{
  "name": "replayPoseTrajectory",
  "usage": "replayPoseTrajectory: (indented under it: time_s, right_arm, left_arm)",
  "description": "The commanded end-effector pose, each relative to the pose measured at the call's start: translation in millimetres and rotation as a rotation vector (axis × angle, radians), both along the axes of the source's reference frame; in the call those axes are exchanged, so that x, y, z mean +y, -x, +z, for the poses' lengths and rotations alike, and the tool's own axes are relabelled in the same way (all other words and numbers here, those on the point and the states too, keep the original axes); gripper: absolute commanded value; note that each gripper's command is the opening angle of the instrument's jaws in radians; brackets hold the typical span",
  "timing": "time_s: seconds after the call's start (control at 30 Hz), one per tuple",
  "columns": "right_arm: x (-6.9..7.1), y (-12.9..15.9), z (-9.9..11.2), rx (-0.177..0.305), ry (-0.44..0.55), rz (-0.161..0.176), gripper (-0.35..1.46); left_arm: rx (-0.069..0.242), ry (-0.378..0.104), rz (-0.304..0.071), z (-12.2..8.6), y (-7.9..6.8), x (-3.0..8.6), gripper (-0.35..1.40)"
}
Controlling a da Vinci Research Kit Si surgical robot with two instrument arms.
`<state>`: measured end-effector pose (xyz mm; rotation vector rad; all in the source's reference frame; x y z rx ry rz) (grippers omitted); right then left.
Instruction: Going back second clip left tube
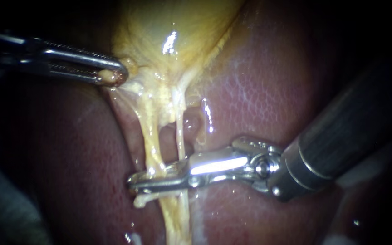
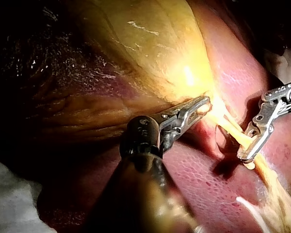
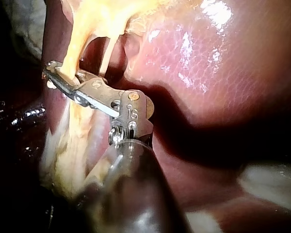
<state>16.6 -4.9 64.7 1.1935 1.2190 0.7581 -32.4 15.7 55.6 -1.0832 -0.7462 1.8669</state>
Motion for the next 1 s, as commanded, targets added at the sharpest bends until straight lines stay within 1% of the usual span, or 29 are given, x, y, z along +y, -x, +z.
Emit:
replayPoseTrajectory:
  time_s: [0.03, 0.1, 0.17, 0.2, 0.27, 0.33, 0.43, 0.47, 0.53, 0.63, 0.7, 0.73, 0.8, 0.83, 0.9, 0.93, 1.0]
  right_arm:
    - [0.0, -0.2, 0.0, 0.006, 0.017, 0.001, -0.11]
    - [0.0, -0.6, 0.0, 0.018, 0.069, 0.009, 0.16]
    - [0.1, -0.8, 0.1, 0.008, 0.101, 0.03, 0.32]
    - [0.2, -1.0, 0.2, 0.0, 0.121, 0.039, 0.37]
    - [0.3, -1.1, 0.3, -0.016, 0.156, 0.046, 0.4]
    - [0.5, -1.1, 0.5, -0.035, 0.205, 0.04, 0.42]
    - [0.8, -0.9, 0.9, -0.076, 0.278, 0.041, 0.45]
    - [0.9, -0.9, 1.0, -0.09, 0.288, 0.043, 0.46]
    - [1.1, -0.7, 1.1, -0.103, 0.325, 0.046, 0.46]
    - [1.2, -0.2, 1.2, -0.107, 0.361, 0.048, 0.47]
    - [1.1, 0.1, 1.2, -0.108, 0.38, 0.04, 0.48]
    - [1.0, 0.4, 1.0, -0.104, 0.41, 0.034, 0.48]
    - [0.9, 1.1, 0.6, -0.107, 0.46, 0.015, 0.48]
    - [0.9, 1.6, 0.2, -0.113, 0.499, -0.003, 0.47]
    - [1.1, 2.6, -0.6, -0.137, 0.56, -0.026, 0.47]
    - [1.4, 3.3, -1.2, -0.154, 0.606, -0.04, 0.48]
    - [2.0, 4.3, -2.2, -0.183, 0.682, -0.054, 0.48]
  left_arm:
    - [0.0, 0.0, 0.0, 0.0, 0.0, 0.0, -0.35]
    - [0.0, 0.0, 0.0, 0.0, 0.0, 0.0, -0.35]
    - [0.0, 0.0, 0.0, 0.0, 0.0, 0.0, -0.35]
    - [0.0, 0.0, 0.0, 0.0, 0.0, 0.0, -0.35]
    - [0.0, 0.0, 0.0, 0.0, 0.0, 0.0, -0.35]
    - [0.0, 0.0, 0.0, 0.0, 0.0, 0.0, -0.35]
    - [0.0, 0.0, 0.0, 0.0, 0.0, 0.0, -0.35]
    - [0.0, 0.0, 0.0, 0.0, 0.0, 0.0, -0.35]
    - [0.0, 0.0, 0.0, 0.0, 0.0, 0.0, -0.35]
    - [0.0, 0.0, 0.0, 0.0, -0.1, 0.0, -0.35]
    - [0.0, 0.0, 0.0, 0.0, -0.1, 0.0, -0.35]
    - [0.0, 0.0, 0.0, 0.0, -0.1, 0.0, -0.35]
    - [0.0, 0.0, 0.0, 0.0, -0.1, 0.0, -0.35]
    - [0.0, 0.0, 0.001, 0.0, -0.1, 0.0, -0.35]
    - [0.0, 0.0, 0.001, 0.0, -0.1, 0.0, -0.35]
    - [-0.001, 0.0, 0.001, 0.0, -0.1, 0.0, -0.35]
    - [-0.001, 0.0, 0.001, 0.0, -0.1, 0.0, -0.35]
